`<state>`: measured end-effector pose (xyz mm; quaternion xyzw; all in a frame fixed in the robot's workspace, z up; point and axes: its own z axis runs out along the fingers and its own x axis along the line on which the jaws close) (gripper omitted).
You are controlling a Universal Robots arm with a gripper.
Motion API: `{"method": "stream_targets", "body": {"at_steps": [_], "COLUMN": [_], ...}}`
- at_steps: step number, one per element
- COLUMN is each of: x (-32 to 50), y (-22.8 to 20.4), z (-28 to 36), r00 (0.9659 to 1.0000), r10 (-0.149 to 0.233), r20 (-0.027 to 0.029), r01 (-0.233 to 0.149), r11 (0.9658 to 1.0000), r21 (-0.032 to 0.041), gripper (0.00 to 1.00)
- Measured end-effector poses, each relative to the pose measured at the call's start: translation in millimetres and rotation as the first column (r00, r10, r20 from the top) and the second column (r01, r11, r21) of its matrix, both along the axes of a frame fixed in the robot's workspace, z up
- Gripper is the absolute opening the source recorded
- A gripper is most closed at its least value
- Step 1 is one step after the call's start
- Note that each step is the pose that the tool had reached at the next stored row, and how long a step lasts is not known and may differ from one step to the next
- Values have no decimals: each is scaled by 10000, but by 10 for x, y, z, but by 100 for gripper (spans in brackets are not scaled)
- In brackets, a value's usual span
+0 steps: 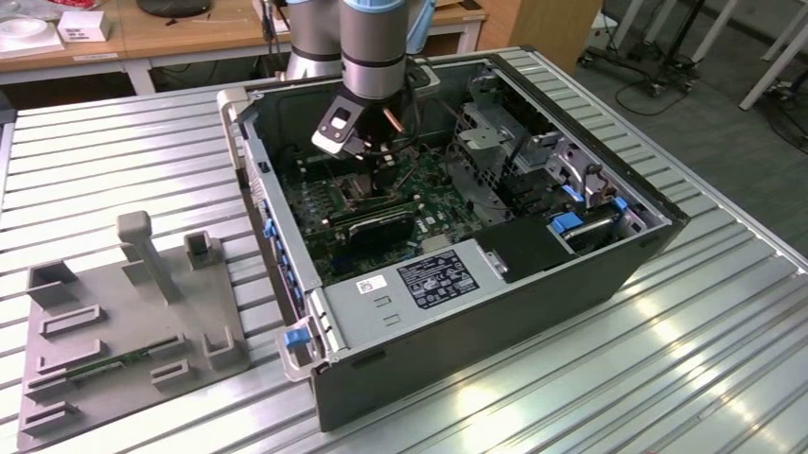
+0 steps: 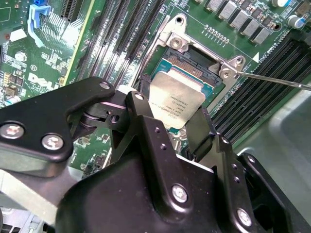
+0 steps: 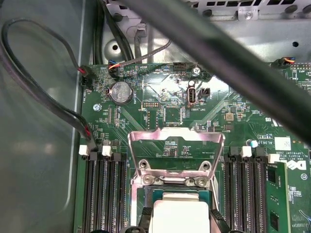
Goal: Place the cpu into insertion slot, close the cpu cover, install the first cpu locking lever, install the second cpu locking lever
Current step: 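Place the cpu into insertion slot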
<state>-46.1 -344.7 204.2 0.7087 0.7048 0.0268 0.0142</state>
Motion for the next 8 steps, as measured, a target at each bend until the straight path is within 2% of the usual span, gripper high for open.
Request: {"method": "stream_targets", "body": {"at_steps": [8], "x": [0], "y": [1], "z": [-17], "r00": [10000], "r10": [-26], "r20": [0], "r01": [26], "r11": [10000], "r21": [0], "gripper": [54]}}
